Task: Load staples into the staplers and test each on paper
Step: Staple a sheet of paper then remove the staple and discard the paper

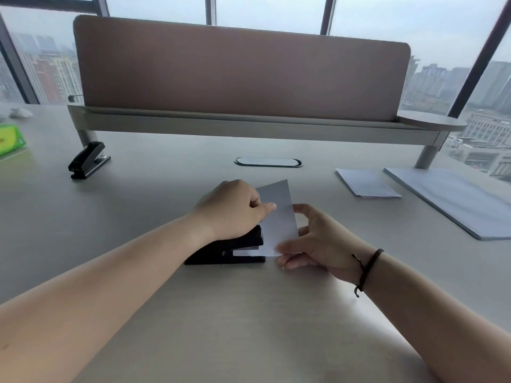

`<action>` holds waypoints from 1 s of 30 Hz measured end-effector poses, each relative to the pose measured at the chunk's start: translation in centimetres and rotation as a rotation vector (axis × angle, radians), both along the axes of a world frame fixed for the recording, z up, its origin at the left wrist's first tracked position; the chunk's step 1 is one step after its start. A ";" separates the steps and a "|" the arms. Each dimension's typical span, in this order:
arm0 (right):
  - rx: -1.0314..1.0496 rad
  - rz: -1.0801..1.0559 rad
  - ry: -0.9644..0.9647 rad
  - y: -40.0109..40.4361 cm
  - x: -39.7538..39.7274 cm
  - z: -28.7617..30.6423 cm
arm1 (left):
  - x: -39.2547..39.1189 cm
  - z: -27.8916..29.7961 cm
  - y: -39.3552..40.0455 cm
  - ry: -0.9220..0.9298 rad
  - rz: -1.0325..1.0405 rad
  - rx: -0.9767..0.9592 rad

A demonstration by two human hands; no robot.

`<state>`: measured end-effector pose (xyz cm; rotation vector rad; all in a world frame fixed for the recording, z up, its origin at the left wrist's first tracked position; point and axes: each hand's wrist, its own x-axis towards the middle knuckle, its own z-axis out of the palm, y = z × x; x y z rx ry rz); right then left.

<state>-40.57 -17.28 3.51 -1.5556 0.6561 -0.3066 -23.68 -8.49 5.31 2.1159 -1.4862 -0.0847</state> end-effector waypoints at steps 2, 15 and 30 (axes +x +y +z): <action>-0.008 0.007 0.007 0.0 0.1 0.0 | -0.1 -0.3 -0.5 -0.019 -0.001 0.032; 0.040 0.041 -0.035 -0.4 0.3 -0.2 | -0.5 -1.8 -1.2 0.022 -0.058 0.012; 0.036 0.022 -0.036 -0.4 0.4 -0.4 | -0.6 -1.6 -0.9 0.045 -0.100 0.039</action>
